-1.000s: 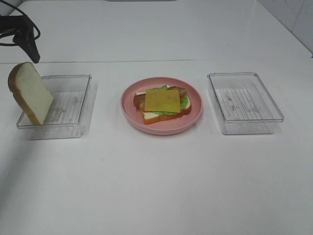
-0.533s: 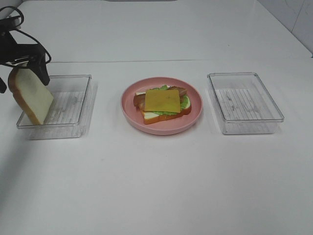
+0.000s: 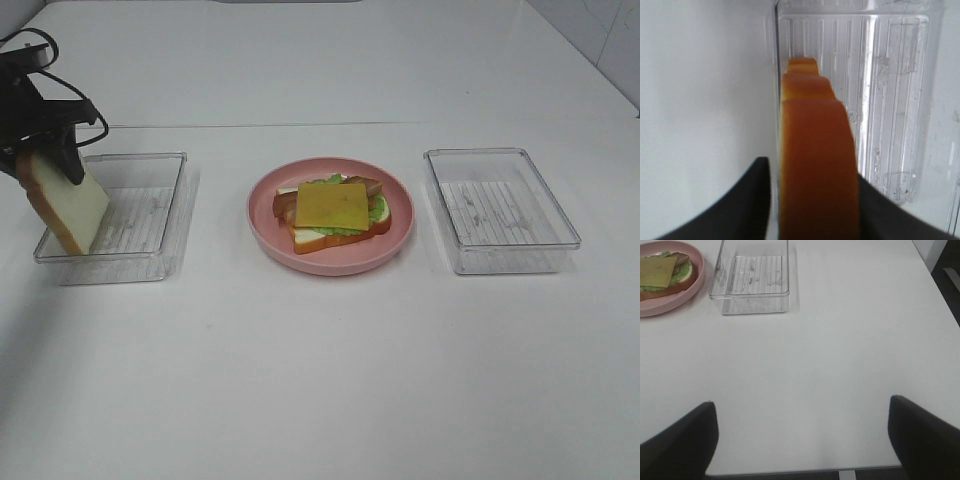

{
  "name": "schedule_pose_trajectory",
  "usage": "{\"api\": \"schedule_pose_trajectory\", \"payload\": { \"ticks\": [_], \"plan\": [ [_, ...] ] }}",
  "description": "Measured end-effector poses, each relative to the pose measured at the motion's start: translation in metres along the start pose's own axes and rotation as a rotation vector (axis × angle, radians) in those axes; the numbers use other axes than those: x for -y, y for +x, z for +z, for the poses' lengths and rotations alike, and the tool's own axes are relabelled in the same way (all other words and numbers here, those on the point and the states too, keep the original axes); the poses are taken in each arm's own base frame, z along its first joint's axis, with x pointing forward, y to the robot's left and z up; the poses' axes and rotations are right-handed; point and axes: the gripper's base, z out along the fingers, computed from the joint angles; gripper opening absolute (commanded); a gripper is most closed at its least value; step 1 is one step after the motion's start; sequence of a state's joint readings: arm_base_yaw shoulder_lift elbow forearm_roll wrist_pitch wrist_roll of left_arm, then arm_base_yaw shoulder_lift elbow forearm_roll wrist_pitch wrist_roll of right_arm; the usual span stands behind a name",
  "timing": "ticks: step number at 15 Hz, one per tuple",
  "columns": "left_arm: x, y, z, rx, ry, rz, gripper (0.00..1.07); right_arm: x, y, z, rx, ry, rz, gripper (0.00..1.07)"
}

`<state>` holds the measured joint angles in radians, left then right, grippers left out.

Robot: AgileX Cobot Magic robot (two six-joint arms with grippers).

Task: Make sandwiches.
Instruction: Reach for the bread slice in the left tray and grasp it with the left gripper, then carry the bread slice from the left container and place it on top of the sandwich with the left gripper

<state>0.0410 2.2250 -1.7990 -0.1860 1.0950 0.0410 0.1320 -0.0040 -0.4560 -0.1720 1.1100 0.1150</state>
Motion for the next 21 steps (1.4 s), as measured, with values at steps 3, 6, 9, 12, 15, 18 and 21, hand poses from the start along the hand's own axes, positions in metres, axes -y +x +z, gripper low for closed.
{"api": "schedule_pose_trajectory", "payload": {
  "ticks": [3, 6, 9, 12, 15, 18, 21],
  "plan": [
    [0.0, 0.0, 0.0, 0.0, 0.004, -0.002, 0.0, 0.0, 0.0, 0.0, 0.0, 0.0, 0.0, 0.9],
    [0.001, 0.0, -0.002, -0.002, 0.006, -0.021, 0.0, 0.0, 0.0, 0.0, 0.0, 0.0, 0.0, 0.9],
    [0.006, 0.0, -0.021, 0.034, 0.01, -0.009, 0.0, 0.0, 0.0, 0.0, 0.0, 0.0, 0.0, 0.9],
    [0.017, -0.006, -0.051, 0.098, 0.047, 0.0, 0.0, 0.0, 0.0, 0.0, 0.0, 0.0, 0.0, 0.9],
    [0.066, -0.013, -0.085, 0.198, 0.133, 0.081, 0.0, 0.0, 0.0, 0.0, 0.0, 0.0, 0.0, 0.9],
    [0.114, -0.009, -0.088, 0.232, 0.258, 0.127, 0.0, 0.0, 0.0, 0.0, 0.0, 0.0, 0.0, 0.9],
    [0.164, -0.002, -0.078, 0.269, 0.375, 0.161, 0.0, 0.0, 0.0, 0.0, 0.0, 0.0, 0.0, 0.9]
  ]
}}
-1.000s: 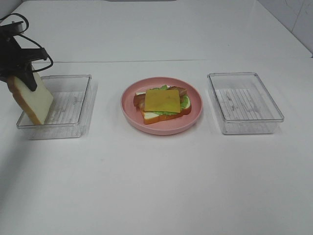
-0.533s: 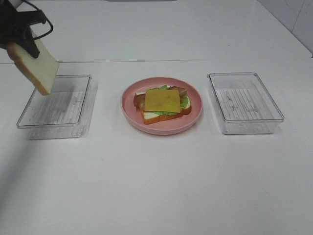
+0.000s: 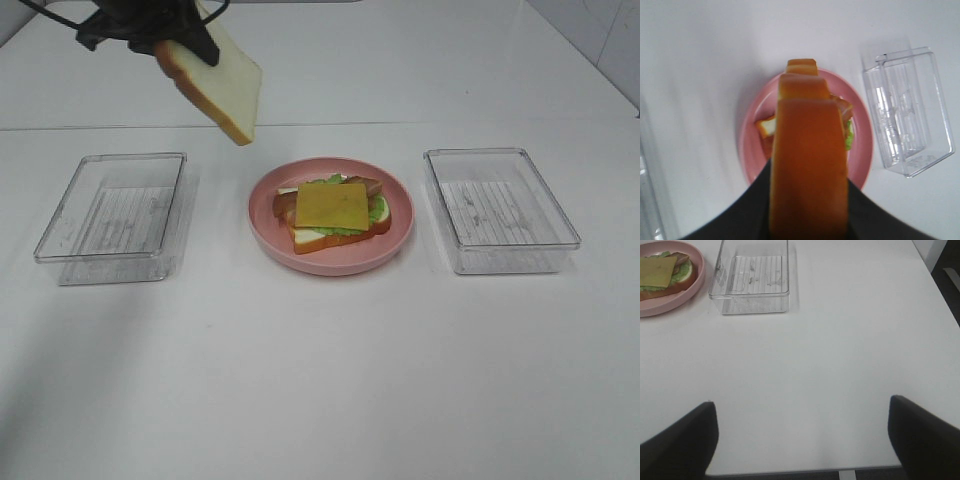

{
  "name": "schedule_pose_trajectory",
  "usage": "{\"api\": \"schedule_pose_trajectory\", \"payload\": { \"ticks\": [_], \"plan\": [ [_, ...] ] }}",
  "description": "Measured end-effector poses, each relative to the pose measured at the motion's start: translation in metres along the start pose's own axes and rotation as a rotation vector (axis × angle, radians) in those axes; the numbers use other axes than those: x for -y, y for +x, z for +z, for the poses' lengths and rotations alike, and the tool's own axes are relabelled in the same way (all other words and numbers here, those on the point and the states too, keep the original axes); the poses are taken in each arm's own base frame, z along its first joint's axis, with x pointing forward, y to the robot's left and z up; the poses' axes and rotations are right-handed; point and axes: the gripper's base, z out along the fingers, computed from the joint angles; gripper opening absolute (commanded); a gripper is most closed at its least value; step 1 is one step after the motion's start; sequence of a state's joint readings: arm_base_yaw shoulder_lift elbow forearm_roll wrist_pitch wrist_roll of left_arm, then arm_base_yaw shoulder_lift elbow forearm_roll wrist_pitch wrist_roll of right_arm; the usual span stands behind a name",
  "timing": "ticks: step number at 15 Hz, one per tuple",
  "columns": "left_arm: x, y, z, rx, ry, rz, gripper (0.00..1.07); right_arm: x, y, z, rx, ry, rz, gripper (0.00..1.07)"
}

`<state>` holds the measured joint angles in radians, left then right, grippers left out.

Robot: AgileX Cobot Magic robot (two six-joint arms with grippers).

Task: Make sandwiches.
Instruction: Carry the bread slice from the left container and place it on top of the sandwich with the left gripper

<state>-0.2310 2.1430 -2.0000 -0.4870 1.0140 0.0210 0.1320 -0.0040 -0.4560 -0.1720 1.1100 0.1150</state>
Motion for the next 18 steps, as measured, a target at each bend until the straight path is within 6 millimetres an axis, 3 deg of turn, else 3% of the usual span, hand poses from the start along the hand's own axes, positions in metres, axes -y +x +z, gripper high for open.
{"api": "schedule_pose_trajectory", "payload": {
  "ticks": [4, 6, 8, 11, 13, 16, 18],
  "plan": [
    [0.036, 0.011, 0.045, 0.018, 0.083, 0.012, 0.0, 0.0, 0.0, 0.0, 0.0, 0.0, 0.0, 0.9],
    [0.044, 0.019, 0.066, -0.003, 0.115, 0.005, 0.0, 0.0, 0.0, 0.0, 0.0, 0.0, 0.0, 0.9],
    [0.048, 0.032, 0.1, -0.051, 0.164, -0.045, 0.0, 0.0, 0.0, 0.0, 0.0, 0.0, 0.0, 0.9],
    [0.038, 0.042, 0.133, -0.076, 0.172, -0.102, 0.0, 0.0, 0.0, 0.0, 0.0, 0.0, 0.0, 0.9],
    [0.031, 0.049, 0.148, -0.102, 0.175, -0.127, 0.0, 0.0, 0.0, 0.0, 0.0, 0.0, 0.0, 0.9],
    [0.028, 0.052, 0.156, -0.112, 0.174, -0.152, 0.0, 0.0, 0.0, 0.0, 0.0, 0.0, 0.0, 0.9],
    [0.026, 0.052, 0.156, -0.115, 0.159, -0.166, 0.22, 0.0, 0.0, 0.0, 0.0, 0.0, 0.0, 0.9]
  ]
}}
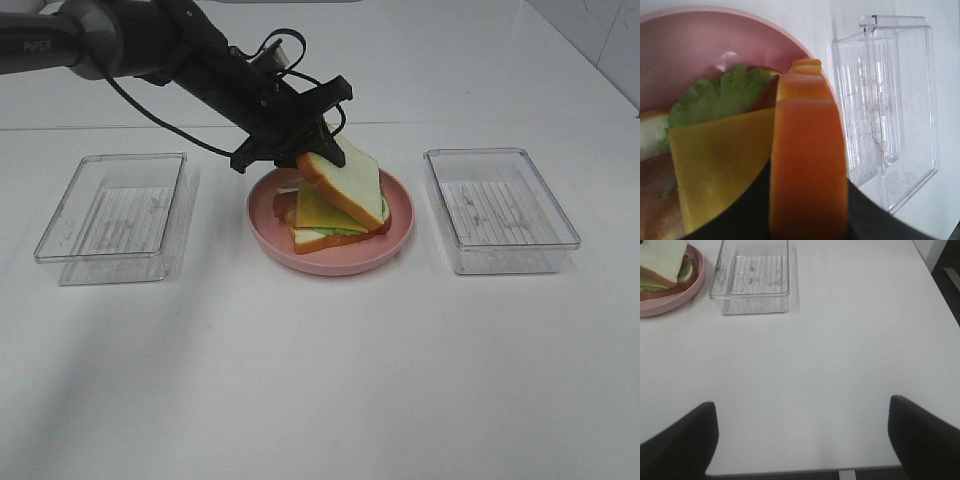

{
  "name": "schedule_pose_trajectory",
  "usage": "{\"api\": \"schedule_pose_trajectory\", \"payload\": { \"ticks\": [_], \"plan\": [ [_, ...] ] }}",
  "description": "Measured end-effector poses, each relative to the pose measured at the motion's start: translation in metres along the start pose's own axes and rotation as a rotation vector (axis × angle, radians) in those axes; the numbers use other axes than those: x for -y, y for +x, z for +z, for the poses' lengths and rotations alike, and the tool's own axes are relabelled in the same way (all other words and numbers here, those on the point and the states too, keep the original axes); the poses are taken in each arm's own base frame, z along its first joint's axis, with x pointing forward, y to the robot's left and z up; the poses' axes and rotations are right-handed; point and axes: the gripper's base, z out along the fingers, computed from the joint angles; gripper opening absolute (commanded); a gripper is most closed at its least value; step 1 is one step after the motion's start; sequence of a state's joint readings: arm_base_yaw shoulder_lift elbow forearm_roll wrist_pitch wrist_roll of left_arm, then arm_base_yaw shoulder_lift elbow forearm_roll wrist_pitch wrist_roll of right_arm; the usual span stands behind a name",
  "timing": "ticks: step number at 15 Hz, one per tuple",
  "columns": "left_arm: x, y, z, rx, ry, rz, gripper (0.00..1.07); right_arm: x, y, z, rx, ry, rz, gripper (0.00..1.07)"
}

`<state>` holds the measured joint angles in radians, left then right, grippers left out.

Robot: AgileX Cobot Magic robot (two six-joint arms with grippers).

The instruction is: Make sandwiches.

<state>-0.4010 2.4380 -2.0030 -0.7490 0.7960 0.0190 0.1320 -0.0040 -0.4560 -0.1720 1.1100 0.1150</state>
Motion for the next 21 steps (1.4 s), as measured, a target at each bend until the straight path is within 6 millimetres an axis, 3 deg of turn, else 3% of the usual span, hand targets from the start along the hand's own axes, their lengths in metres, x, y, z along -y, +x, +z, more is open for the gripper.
{"api": "schedule_pose_trajectory", "payload": {
  "ticks": [1, 2, 3, 4, 9, 13, 18, 21],
  "plan": [
    [0.0, 0.0, 0.0, 0.0, -0.004, -0.002, 0.3, 0.0, 0.0, 0.0, 0.0, 0.0, 0.0, 0.9],
    [-0.002, 0.0, 0.0, 0.001, -0.018, -0.002, 0.53, 0.0, 0.0, 0.0, 0.0, 0.0, 0.0, 0.9],
    [-0.006, 0.001, 0.003, -0.005, -0.045, 0.018, 0.86, 0.0, 0.0, 0.0, 0.0, 0.0, 0.0, 0.9],
    [-0.009, 0.001, 0.004, -0.004, -0.062, 0.033, 1.0, 0.0, 0.0, 0.0, 0.0, 0.0, 0.0, 0.9],
    [-0.009, 0.001, 0.005, -0.007, -0.09, 0.039, 1.02, 0.0, 0.0, 0.0, 0.0, 0.0, 0.0, 0.9],
    [0.001, -0.007, -0.011, -0.022, -0.198, 0.126, 1.02, 0.0, 0.0, 0.0, 0.0, 0.0, 0.0, 0.9],
    [0.022, -0.023, -0.056, -0.072, -0.381, 0.257, 1.02, 0.0, 0.0, 0.0, 0.0, 0.0, 0.0, 0.9],
    [0.03, -0.03, -0.071, -0.021, -0.414, 0.297, 1.02, 0.0, 0.0, 0.0, 0.0, 0.0, 0.0, 0.9]
  ]
}}
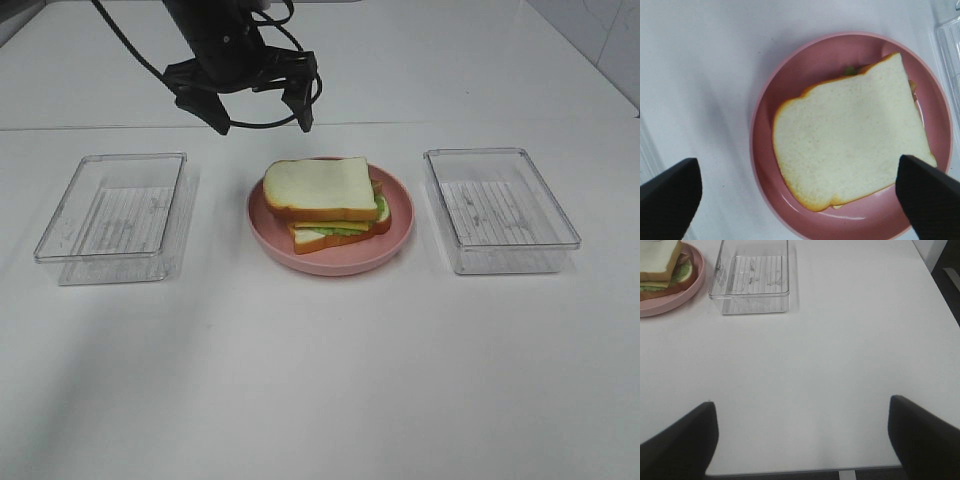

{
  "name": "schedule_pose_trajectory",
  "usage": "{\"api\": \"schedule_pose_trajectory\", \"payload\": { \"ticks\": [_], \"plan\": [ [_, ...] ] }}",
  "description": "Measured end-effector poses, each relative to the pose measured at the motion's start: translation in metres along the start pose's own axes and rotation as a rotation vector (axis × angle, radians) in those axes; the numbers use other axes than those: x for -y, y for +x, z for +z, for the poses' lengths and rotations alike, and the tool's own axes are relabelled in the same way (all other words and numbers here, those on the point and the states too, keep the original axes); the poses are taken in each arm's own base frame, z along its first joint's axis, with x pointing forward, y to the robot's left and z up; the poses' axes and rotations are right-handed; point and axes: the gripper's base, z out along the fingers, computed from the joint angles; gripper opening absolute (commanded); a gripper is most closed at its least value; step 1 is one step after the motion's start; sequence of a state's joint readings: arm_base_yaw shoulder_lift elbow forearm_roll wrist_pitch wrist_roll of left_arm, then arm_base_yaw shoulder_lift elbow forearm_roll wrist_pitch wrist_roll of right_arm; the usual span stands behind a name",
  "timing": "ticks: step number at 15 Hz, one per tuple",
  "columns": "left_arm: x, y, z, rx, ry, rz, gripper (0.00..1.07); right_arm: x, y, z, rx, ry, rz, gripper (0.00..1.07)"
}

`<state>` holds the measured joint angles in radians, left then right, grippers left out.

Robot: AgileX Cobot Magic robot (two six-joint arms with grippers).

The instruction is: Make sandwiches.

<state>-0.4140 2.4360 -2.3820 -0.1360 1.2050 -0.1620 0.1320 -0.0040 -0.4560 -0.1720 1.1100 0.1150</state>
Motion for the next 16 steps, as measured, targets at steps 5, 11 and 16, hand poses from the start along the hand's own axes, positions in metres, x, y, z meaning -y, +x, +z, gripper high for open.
{"api": "schedule_pose_trajectory", "payload": {
  "ticks": [5, 11, 16],
  "plan": [
    [0.002, -0.007, -0.057, 0.099, -0.012, 0.026, 1.02, 0.0, 0.0, 0.0, 0.0, 0.0, 0.0, 0.9],
    [-0.05, 0.035, -0.134, 0.06, -0.095, 0.015, 1.02, 0.0, 0.0, 0.0, 0.0, 0.0, 0.0, 0.9],
    [-0.127, 0.118, -0.193, -0.003, -0.198, -0.169, 1.02, 0.0, 0.0, 0.0, 0.0, 0.0, 0.0, 0.9]
  ]
}}
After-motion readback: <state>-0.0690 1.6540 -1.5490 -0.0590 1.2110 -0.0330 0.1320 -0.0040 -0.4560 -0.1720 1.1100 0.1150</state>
